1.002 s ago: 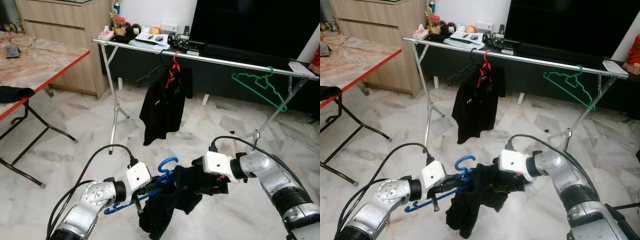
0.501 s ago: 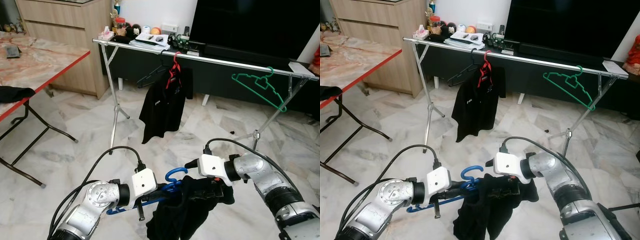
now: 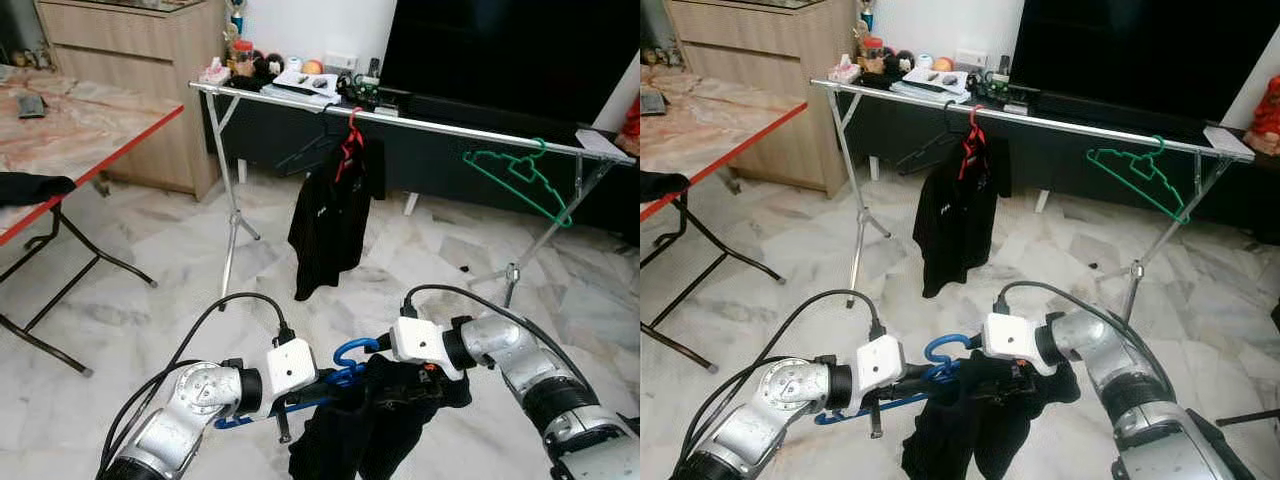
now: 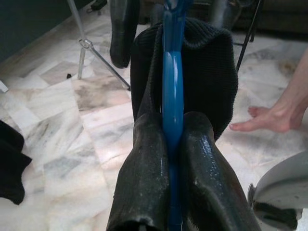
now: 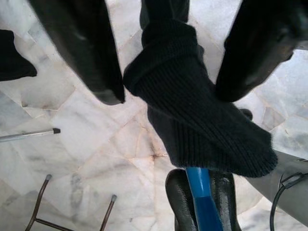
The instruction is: Hang hanger
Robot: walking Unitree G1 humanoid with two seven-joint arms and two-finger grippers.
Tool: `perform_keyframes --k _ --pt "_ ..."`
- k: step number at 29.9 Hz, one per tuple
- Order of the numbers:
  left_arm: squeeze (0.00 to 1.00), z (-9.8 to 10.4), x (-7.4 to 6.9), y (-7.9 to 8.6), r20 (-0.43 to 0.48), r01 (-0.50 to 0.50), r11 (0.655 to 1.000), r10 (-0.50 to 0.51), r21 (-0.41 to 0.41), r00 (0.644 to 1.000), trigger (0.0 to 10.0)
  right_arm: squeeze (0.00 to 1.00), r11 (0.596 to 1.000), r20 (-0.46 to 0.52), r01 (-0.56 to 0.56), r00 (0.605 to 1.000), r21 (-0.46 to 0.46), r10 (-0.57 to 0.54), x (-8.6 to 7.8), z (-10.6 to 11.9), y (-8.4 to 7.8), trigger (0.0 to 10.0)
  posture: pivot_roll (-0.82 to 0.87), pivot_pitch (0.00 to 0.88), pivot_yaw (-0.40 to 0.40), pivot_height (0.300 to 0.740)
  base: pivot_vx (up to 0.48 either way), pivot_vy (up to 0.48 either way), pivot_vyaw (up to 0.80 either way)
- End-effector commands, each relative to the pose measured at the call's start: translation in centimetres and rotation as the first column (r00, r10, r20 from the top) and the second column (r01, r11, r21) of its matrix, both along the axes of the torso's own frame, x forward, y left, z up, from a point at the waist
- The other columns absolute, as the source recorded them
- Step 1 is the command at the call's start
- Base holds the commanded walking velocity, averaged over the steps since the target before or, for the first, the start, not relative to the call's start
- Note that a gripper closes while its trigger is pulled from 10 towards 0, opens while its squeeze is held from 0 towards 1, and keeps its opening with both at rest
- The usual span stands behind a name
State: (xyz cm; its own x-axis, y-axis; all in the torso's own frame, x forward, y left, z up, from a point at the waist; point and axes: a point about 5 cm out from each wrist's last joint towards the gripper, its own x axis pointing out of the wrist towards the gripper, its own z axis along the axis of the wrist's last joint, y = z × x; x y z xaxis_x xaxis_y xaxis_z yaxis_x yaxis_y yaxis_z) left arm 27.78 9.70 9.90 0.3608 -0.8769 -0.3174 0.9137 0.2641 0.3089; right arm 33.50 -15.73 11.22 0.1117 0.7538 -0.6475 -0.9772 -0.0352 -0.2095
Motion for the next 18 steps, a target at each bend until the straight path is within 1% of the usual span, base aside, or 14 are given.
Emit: perform_keyframes --k 1,7,18 --pt "0.0 2.0 0.3 -1.1 0.102 0.061 0.998 -0.059 -0.017 0.993 10.0 0.0 1.0 -0.017 -0.019 1.0 0.009 0.02 0.0 0.2 0.0 0.0 0.09 0.0 -0.128 0.74 0.0 0.0 0.0" --pt "0.0 2.3 0.2 -1.6 0.115 0.089 0.996 -0.087 -0.012 0.99 10.0 0.0 1.0 -0.031 -0.03 0.999 0.006 0.031 -0.2 -0.1 0.2 0.0 0.09 0.0 -0.127 0.74 0.0 0.0 0.0" --pt "0.0 2.9 0.3 -1.9 0.148 0.101 0.995 -0.096 -0.022 0.984 10.0 0.0 0.999 -0.072 -0.044 0.997 -0.025 0.042 -0.6 -0.8 0.0 0.0 0.1 0.008 -0.124 0.74 0.0 0.0 0.0"
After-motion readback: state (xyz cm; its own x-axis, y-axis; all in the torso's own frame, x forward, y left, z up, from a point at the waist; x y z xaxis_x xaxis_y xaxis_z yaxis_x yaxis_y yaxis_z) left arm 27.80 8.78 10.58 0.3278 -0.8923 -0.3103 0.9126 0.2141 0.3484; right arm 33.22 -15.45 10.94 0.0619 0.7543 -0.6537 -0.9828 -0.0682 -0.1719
